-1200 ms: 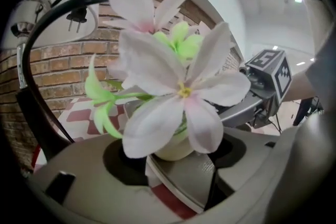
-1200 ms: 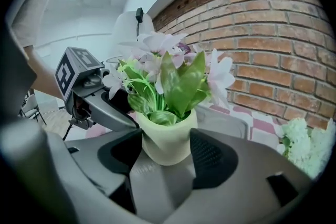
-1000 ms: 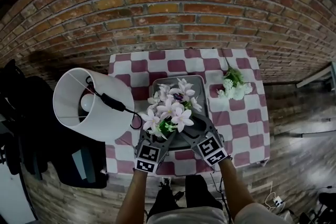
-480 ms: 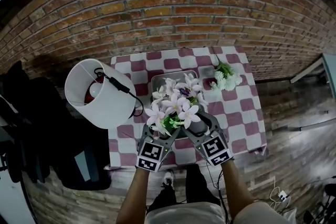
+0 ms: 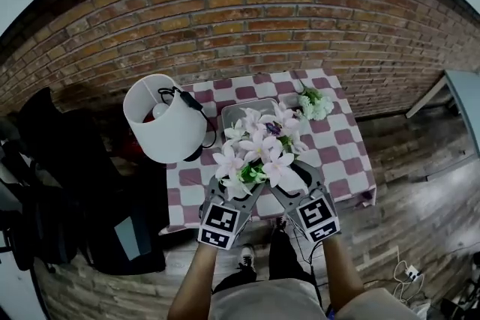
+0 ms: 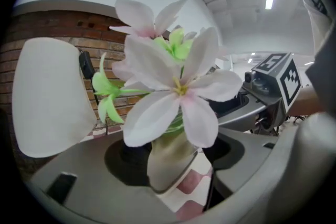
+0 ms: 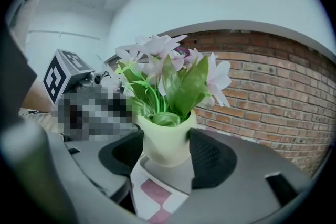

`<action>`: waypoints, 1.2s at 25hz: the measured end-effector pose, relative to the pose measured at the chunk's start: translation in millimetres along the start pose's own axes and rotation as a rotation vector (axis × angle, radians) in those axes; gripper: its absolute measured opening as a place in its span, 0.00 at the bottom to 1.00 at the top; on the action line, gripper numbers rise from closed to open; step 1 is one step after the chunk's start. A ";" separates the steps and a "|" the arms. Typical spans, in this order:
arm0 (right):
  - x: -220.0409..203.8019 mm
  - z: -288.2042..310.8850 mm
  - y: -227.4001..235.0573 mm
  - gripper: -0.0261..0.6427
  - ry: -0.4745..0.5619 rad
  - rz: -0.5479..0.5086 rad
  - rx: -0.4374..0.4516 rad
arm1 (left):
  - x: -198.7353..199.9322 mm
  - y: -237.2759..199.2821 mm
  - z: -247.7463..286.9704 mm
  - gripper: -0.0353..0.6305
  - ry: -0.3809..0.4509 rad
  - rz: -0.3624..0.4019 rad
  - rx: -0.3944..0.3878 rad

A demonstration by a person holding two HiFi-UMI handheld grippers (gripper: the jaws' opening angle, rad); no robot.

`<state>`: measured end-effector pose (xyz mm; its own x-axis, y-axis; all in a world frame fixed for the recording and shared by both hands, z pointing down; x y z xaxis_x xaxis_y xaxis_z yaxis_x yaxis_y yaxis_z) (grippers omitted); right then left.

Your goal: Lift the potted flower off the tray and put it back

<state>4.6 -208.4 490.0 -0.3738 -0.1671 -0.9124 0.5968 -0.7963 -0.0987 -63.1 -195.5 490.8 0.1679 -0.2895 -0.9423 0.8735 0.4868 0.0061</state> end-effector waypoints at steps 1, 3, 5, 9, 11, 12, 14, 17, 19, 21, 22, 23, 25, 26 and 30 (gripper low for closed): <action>5.2 -7.6 -3.5 0.47 0.008 0.003 -0.012 | 4.9 3.8 -6.6 0.52 0.010 0.003 -0.009; 14.5 -23.6 -10.8 0.47 0.023 0.009 -0.032 | 14.5 11.7 -19.1 0.52 0.035 0.006 -0.025; 20.2 -40.2 -18.9 0.47 0.040 0.015 -0.048 | 21.7 22.2 -32.2 0.52 0.053 0.010 -0.037; 26.9 -70.5 -35.3 0.47 0.074 0.040 -0.080 | 31.5 43.7 -57.0 0.52 0.077 0.026 -0.055; 30.3 -81.7 -42.2 0.46 0.091 0.046 -0.092 | 36.4 50.6 -67.1 0.52 0.096 0.036 -0.058; 32.6 -86.5 -45.4 0.46 0.098 0.045 -0.096 | 38.8 53.1 -71.9 0.52 0.105 0.040 -0.058; 38.2 -95.2 -51.2 0.46 0.108 0.036 -0.104 | 43.0 57.3 -81.0 0.52 0.119 0.041 -0.061; 47.1 -106.9 -57.7 0.46 0.116 0.026 -0.115 | 50.1 62.9 -92.6 0.52 0.125 0.038 -0.066; 52.2 -112.7 -59.7 0.46 0.127 0.027 -0.120 | 55.7 65.4 -97.8 0.52 0.128 0.053 -0.067; 55.4 -116.2 -60.5 0.46 0.136 0.025 -0.125 | 59.4 66.6 -100.6 0.52 0.136 0.062 -0.065; 56.3 -116.9 -60.5 0.46 0.137 0.022 -0.126 | 60.3 66.7 -101.2 0.52 0.140 0.062 -0.063; 56.8 -117.0 -60.4 0.45 0.138 0.018 -0.126 | 61.1 66.8 -101.4 0.52 0.143 0.059 -0.063; 56.7 -115.6 -59.7 0.45 0.136 0.013 -0.123 | 61.4 66.5 -100.5 0.52 0.143 0.050 -0.064; 55.9 -114.3 -59.0 0.45 0.134 0.012 -0.121 | 60.5 66.0 -99.3 0.51 0.142 0.048 -0.063; 46.0 -104.4 -54.9 0.46 0.132 0.005 -0.109 | 49.8 62.4 -89.5 0.52 0.126 0.049 -0.061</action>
<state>28.7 -111.7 411.9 -0.2785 -0.0870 -0.9565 0.6747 -0.7265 -0.1303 -41.1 -105.7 414.2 0.1478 -0.1597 -0.9760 0.8355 0.5483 0.0368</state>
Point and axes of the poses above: the fingertips, and each gripper's own axes: z forward along the fingers, y to its right, x out of its top, the point moved 1 cm from there along -z, backward along the fingers, and after that the axes turned 1 degree about x, right-handed, at the moved point
